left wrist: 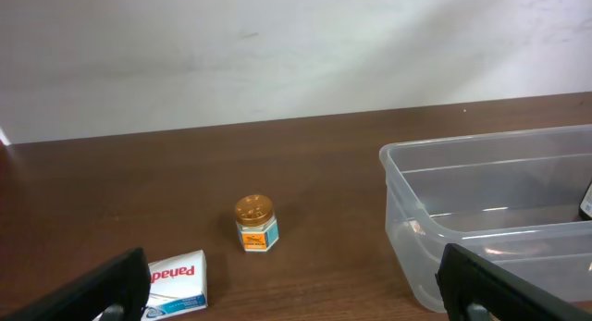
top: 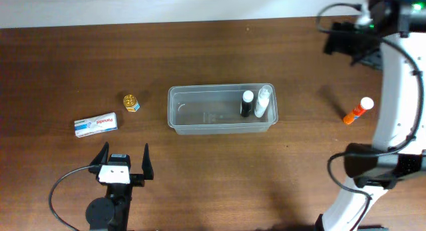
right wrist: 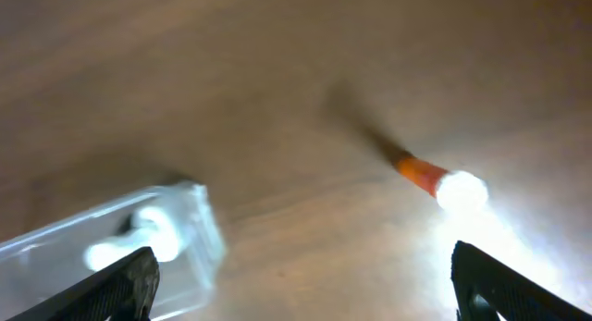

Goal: Pack container
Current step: 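Open the right gripper and move it right toward the orange tube, then lower the right gripper and close it on the orange tube, then lift the orange tube and carry it left over the container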

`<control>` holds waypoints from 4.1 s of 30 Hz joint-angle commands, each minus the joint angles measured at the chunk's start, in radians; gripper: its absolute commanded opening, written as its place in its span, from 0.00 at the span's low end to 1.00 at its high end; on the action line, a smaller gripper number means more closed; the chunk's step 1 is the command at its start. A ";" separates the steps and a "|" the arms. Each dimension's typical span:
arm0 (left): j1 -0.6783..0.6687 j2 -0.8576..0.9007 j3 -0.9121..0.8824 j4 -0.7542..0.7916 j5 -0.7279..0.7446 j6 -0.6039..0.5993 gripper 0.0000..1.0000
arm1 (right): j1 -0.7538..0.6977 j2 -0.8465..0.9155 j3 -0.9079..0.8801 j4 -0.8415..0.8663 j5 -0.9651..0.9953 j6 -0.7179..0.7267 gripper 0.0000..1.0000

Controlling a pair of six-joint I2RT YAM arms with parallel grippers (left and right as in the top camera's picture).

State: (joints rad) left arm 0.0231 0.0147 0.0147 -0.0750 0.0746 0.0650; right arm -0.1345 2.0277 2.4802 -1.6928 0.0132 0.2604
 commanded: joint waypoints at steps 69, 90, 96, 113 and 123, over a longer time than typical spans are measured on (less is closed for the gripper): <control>0.006 -0.009 -0.006 -0.001 -0.003 0.019 0.99 | -0.343 0.060 -0.636 0.334 -0.126 -0.201 0.18; 0.006 -0.008 -0.006 -0.001 -0.003 0.019 1.00 | -0.090 0.036 -0.105 -0.003 -0.160 -0.204 0.18; 0.006 -0.008 -0.006 -0.001 -0.003 0.019 0.99 | 0.056 -0.034 0.014 -0.006 -0.164 -0.159 0.19; 0.006 -0.009 -0.006 -0.001 -0.003 0.019 0.99 | 0.446 -0.211 0.013 -0.006 -0.163 -0.122 0.23; 0.006 -0.009 -0.006 -0.001 -0.003 0.019 0.99 | 0.574 -0.207 -0.145 -0.006 -0.103 -0.089 0.23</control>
State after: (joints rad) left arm 0.0231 0.0147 0.0147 -0.0750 0.0746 0.0650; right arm 0.4297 1.8278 2.3859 -1.6928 -0.1329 0.1410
